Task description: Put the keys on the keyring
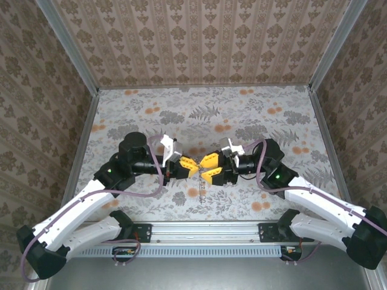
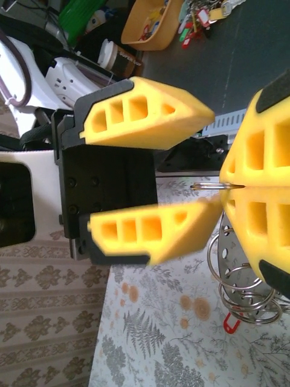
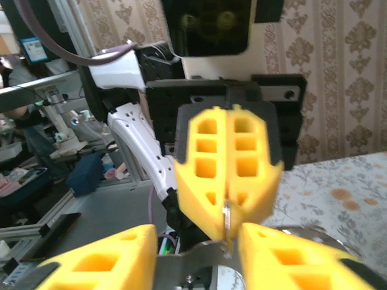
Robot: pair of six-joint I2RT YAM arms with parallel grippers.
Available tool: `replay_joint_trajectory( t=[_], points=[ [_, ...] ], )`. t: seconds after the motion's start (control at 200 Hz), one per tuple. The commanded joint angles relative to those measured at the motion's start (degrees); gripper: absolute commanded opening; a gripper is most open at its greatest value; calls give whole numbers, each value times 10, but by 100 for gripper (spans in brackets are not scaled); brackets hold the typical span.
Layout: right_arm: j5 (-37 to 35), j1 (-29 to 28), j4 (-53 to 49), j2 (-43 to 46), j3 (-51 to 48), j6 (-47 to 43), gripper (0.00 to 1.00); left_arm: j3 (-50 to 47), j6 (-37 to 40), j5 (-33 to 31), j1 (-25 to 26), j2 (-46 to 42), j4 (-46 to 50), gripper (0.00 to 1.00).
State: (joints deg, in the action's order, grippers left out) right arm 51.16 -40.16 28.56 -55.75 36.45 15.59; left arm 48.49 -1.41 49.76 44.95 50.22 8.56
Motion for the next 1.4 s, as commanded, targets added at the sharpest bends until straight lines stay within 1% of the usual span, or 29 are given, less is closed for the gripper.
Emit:
replay_joint_trajectory(
  t=[0.0, 0.095, 0.22, 0.27, 0.385, 0.525, 0.65, 0.67, 0.72, 0.895, 0.94, 1.0, 1.115, 1.175, 1.23, 1.28, 1.395],
  points=[
    [-40, 8, -88, 31, 12, -34, 44, 47, 66, 19, 3, -3, 67, 0],
    [-77, 11, -137, 60, 7, -56, 42, 58, 100, 5, 6, -6, 108, 0],
    [-119, 14, -202, 83, 8, -95, 41, 75, 149, -52, 25, -3, 164, 0],
    [-124, 13, -214, 84, 11, -103, 40, 82, 161, -68, 31, 3, 178, 0],
    [-121, 12, -221, 81, 18, -109, 38, 88, 171, -79, 34, 16, 186, 0],
    [-127, 7, -266, 69, 28, -138, 36, 105, 194, -109, 34, 38, 213, 0],
    [-143, 7, -258, 67, 20, -132, 36, 122, 211, -126, 41, 59, 234, 0],
    [-147, 7, -255, 67, 17, -130, 36, 122, 212, -145, 42, 60, 233, 0],
    [-157, 7, -246, 68, 10, -126, 36, 121, 214, -155, 44, 61, 231, 0],
    [-168, 19, -208, 69, -12, -93, 35, 119, 217, -161, 46, 70, 233, 0],
    [-183, 28, -200, 72, -18, -81, 35, 118, 215, -163, 47, 71, 232, 0],
    [-222, 47, -209, 66, -20, -53, 36, 109, 207, -163, 47, 70, 222, 0],
    [-283, 111, -288, 23, 1, -3, 39, 74, 173, -166, 43, 67, 178, 0],
    [-319, 136, -367, -12, 27, 7, 41, 55, 160, -164, 41, 60, 162, 0],
    [-346, 142, -419, -37, 41, 11, 42, 44, 152, -162, 45, 51, 151, 0],
    [-379, 143, -460, -58, 48, 21, 45, 37, 152, -166, 51, 45, 145, 0],
    [-409, 144, -487, -75, 33, 55, 51, 43, 174, -194, 82, 53, 164, 0]
  ],
)
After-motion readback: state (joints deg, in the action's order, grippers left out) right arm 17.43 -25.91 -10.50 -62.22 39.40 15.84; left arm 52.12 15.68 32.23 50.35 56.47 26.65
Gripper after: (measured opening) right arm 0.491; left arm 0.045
